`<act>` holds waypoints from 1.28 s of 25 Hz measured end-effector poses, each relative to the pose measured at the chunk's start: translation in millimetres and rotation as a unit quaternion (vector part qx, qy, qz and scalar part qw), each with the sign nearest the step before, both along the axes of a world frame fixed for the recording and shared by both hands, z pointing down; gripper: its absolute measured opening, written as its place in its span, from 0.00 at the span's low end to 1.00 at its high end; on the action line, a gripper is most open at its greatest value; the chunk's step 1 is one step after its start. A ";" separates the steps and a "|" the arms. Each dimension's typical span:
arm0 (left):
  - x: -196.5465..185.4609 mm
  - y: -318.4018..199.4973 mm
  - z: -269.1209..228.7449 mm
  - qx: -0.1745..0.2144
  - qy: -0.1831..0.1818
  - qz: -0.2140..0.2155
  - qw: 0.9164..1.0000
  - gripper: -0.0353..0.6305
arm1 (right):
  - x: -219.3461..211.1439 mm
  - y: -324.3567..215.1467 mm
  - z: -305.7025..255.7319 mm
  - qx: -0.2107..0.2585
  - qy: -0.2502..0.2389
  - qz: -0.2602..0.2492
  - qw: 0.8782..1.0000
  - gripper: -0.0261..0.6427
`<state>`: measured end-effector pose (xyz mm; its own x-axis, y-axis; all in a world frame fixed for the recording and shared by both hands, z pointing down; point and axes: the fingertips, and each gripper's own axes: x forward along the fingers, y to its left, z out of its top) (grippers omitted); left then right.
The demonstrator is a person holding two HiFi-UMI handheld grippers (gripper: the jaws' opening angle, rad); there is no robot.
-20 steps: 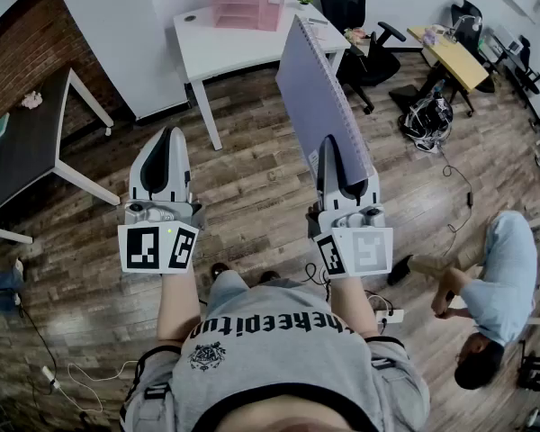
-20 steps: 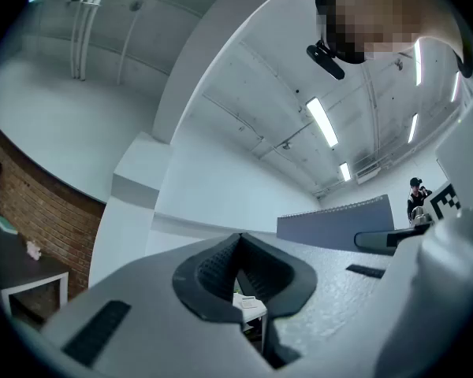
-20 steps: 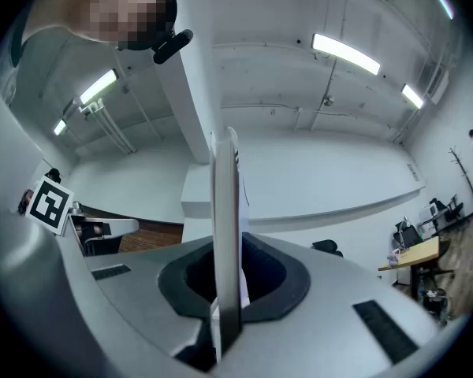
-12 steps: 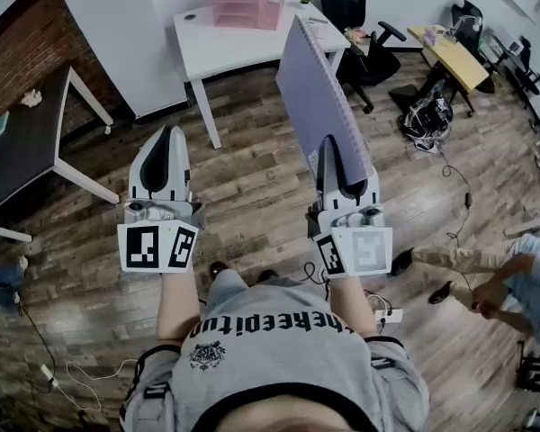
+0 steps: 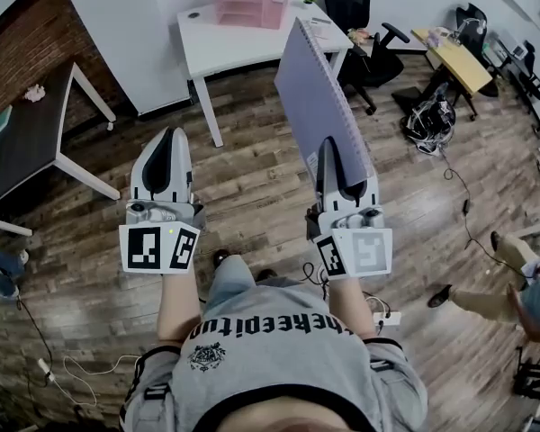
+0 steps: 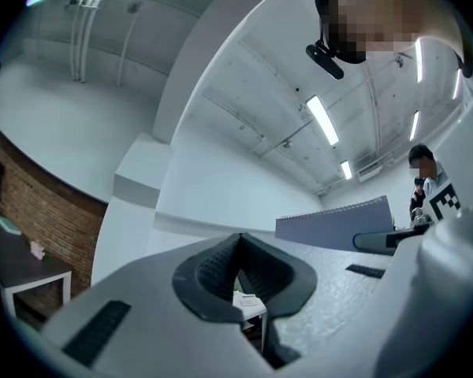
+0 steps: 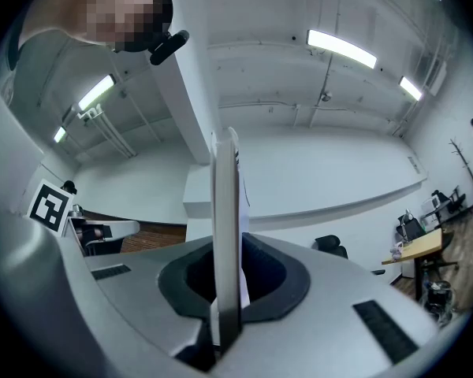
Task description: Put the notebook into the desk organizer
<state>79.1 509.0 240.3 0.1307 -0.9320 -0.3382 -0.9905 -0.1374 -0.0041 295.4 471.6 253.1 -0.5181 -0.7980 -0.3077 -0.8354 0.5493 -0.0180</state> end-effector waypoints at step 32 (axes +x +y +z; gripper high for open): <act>-65.3 -229.7 -6.7 0.003 -0.004 0.034 0.999 0.06 | -65.8 -214.1 -2.5 -0.002 -0.004 0.032 0.999 0.09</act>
